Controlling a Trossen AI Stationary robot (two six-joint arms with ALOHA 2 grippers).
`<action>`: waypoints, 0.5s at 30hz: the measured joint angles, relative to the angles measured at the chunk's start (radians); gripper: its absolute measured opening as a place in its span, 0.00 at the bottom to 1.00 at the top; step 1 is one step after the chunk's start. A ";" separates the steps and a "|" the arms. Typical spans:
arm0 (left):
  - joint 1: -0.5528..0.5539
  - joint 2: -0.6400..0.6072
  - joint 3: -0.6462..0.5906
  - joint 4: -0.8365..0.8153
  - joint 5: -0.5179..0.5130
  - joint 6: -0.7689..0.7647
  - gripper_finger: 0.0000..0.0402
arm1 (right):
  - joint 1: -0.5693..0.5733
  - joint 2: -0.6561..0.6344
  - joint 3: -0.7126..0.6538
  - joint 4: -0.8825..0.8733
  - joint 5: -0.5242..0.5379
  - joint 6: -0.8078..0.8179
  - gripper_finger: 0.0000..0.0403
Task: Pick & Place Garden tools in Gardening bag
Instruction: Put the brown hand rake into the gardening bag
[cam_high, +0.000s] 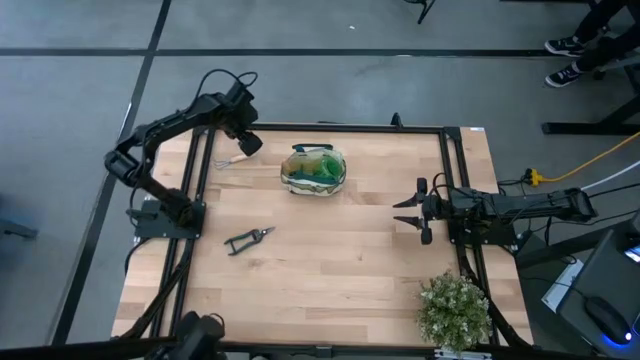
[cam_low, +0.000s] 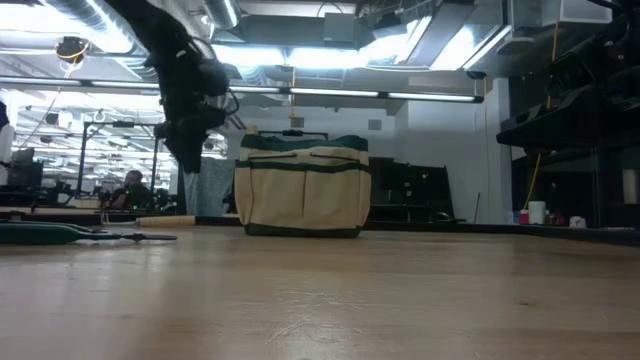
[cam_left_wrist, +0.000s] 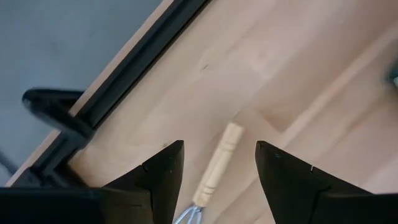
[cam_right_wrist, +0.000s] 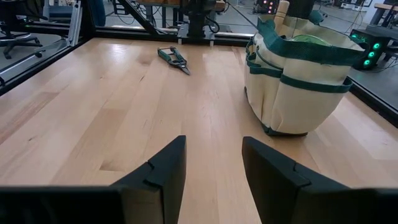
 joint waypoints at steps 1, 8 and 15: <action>0.004 0.012 0.000 0.000 -0.014 -0.001 0.49 | 0.000 0.000 0.000 0.000 0.000 0.000 0.40; 0.028 0.095 0.000 -0.042 -0.063 0.019 0.49 | 0.000 0.000 0.000 0.000 0.000 0.000 0.40; 0.035 0.173 -0.001 -0.158 -0.032 0.097 0.49 | 0.000 0.000 0.000 0.000 -0.001 0.000 0.40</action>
